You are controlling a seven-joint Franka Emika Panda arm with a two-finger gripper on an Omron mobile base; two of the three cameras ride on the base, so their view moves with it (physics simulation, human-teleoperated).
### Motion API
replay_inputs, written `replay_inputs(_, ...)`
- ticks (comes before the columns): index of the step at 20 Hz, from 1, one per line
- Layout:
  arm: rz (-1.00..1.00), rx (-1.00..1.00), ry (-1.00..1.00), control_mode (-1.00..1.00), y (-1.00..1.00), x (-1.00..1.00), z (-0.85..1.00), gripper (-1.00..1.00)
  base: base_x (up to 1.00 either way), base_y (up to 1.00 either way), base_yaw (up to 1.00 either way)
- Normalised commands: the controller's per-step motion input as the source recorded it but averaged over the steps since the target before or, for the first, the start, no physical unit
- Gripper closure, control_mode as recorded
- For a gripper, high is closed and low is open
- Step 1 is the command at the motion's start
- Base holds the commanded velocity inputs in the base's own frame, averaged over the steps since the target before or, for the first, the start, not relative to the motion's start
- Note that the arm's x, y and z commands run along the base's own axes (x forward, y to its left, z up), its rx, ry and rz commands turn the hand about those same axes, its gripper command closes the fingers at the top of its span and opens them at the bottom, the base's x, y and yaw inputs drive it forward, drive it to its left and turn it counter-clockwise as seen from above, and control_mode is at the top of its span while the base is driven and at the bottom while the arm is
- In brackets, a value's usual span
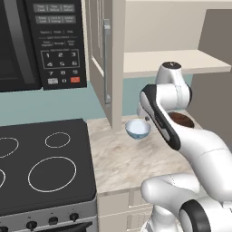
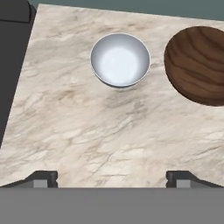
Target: Pick up the bowls on the counter and stack them on top of one another in the open cabinet. Place the smaller bowl on top of the larger bowl.
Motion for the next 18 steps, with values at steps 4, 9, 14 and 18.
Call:
replay_inputs(4,0.00,0.00,0.00,-1.00,0.03,0.00,-0.24,-1.00,0.00,0.00,0.00)
replay_inputs(9,0.00,0.00,0.00,-1.00,0.00,0.00,-0.19,-1.00,0.00,0.00,0.00)
replay_inputs(14,0.00,0.00,0.00,-1.00,0.02,-0.03,-0.22,-1.00,0.00,0.00,0.00)
replay_inputs(18,0.00,0.00,0.00,-1.00,0.07,-0.06,-0.23,-1.00,0.00,0.00,0.00)
